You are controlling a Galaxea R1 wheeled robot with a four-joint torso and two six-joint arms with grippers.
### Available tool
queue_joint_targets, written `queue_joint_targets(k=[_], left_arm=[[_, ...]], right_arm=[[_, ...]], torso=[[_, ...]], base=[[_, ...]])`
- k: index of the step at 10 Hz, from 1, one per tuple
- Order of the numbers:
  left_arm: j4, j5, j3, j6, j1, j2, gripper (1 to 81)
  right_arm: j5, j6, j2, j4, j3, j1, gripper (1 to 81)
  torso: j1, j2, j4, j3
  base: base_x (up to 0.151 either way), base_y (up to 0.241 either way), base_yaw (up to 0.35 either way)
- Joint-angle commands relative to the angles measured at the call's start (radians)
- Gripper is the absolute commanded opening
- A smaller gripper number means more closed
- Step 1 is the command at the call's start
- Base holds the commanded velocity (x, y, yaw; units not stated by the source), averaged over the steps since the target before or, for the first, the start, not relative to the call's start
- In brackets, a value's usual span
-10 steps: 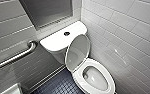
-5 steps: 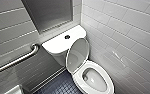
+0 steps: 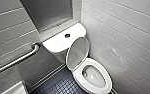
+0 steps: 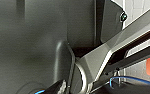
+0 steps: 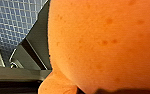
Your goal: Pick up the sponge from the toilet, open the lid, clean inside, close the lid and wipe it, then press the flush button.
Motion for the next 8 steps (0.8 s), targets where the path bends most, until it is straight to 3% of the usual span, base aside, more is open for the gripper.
queue_joint_targets(k=[1,5,7,8], left_arm=[[0.001,0.017,0.012,-0.003,-0.002,-0.018,81.1],[-0.016,0.017,0.01,-0.084,-0.089,-0.05,81.1],[-0.016,0.016,0.01,-0.147,-0.149,-0.069,81.1],[-0.014,0.016,0.01,-0.179,-0.186,-0.075,81.1]], right_arm=[[-0.073,-0.002,-0.027,-0.026,0.003,-0.016,1.0],[-0.136,-0.005,0.158,-0.052,-0.277,-0.056,1.0],[-0.128,-0.004,0.189,-0.14,-0.308,-0.081,1.0],[-0.128,-0.002,0.194,-0.142,-0.313,-0.082,1.0]], torso=[[0.001,-0.002,0.0,0.0],[-0.01,0.013,0.0,0.0],[-0.01,0.013,0.0,0.0],[-0.01,0.013,0.0,0.0]], base=[[0.0,0.0,0.0],[0.0,0.0,0.0],[0.0,0.0,0.0],[0.0,0.0,0.0]])
